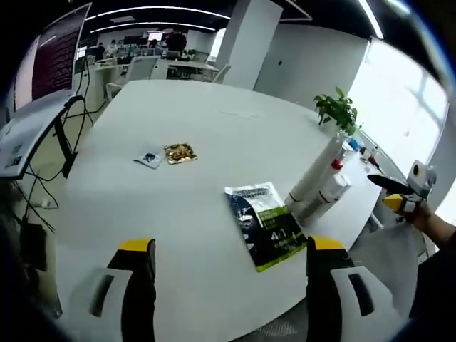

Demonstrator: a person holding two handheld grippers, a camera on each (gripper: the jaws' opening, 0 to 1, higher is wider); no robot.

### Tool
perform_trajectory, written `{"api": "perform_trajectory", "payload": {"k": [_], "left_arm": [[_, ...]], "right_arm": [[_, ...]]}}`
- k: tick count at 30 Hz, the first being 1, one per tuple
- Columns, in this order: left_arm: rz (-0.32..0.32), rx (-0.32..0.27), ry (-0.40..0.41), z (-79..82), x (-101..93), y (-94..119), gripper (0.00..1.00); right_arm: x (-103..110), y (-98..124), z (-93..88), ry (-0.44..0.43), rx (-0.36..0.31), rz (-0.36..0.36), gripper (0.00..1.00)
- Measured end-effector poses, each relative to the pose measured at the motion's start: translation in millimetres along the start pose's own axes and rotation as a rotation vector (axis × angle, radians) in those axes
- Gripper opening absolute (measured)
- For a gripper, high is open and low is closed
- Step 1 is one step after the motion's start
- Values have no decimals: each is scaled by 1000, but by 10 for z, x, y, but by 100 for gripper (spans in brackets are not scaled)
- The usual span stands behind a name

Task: Arrange the skincare products in the storage area until every visible bottle or jar stands upright without overlapping.

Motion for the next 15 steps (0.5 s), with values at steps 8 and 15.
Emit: {"api": "perform_trajectory", "payload": {"k": [8,15], "left_arm": [[42,47,43,181,194,-335,79],[64,74,41,292,263,-623,72]], "right_arm": [[12,3,-26,-20,24,9,80],[37,1,-68,-23,47,23,80]]}}
Point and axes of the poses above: the point that each gripper's makers call its tool centre point, and the gripper's own axes: y roughly backward along the fingers, x roughly to its left, z roughly out of its top, the point moved 2 cm from there along y, roughly backward along the fingers, and after that the axes turned 12 degrees about -z, right-handed, at the moved point
